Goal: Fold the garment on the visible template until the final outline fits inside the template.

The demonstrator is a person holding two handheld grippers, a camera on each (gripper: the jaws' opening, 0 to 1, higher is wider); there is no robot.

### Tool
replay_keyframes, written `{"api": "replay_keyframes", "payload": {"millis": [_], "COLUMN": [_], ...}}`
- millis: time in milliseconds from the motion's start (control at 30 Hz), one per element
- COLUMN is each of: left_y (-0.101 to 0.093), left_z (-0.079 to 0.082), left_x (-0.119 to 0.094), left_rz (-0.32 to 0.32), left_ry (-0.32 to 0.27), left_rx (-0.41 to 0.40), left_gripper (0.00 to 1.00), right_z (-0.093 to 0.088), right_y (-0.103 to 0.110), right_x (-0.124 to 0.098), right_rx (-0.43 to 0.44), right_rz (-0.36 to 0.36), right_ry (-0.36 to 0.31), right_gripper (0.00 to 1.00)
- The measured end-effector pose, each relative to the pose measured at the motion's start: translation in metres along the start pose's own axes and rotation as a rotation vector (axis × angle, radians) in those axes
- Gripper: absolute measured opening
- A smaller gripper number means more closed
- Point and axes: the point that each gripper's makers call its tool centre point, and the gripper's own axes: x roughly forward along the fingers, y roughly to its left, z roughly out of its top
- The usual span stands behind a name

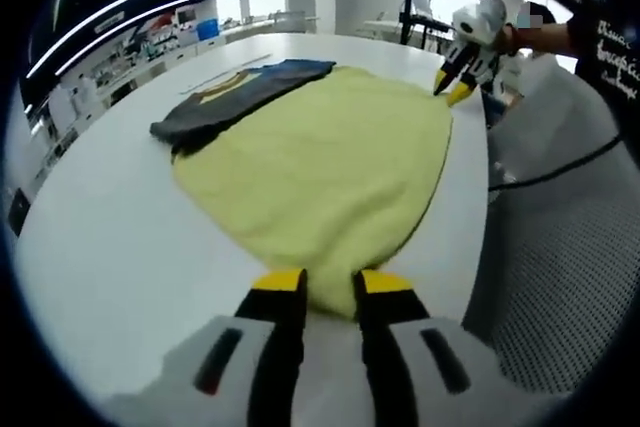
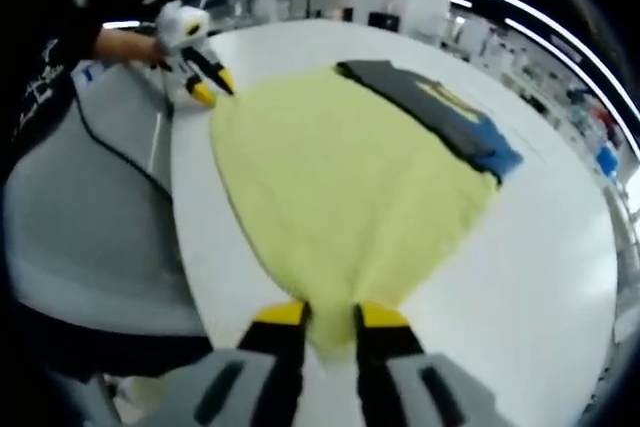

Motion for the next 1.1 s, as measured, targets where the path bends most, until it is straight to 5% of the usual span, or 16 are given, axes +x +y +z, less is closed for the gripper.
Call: {"api": "replay_keyframes", "payload": {"millis": [467, 1100], "left_y": [-0.002, -0.016], "left_z": [-0.001, 0.009], "left_x": [0.003, -0.021], "left_rz": [-0.020, 0.009], "left_ry": [0.011, 0.007], "left_rx": [0.004, 0.011], "left_gripper": [0.01, 0.00], "right_z": [0.003, 0.010], "right_y": [-0.008, 0.016], "right_x": [0.004, -0.022], "right_rx": [0.064, 0.145], "right_rz": [-0.020, -0.001], "right_ry": [-0.025, -0.142], "right_gripper": [0.02, 0.00]}}
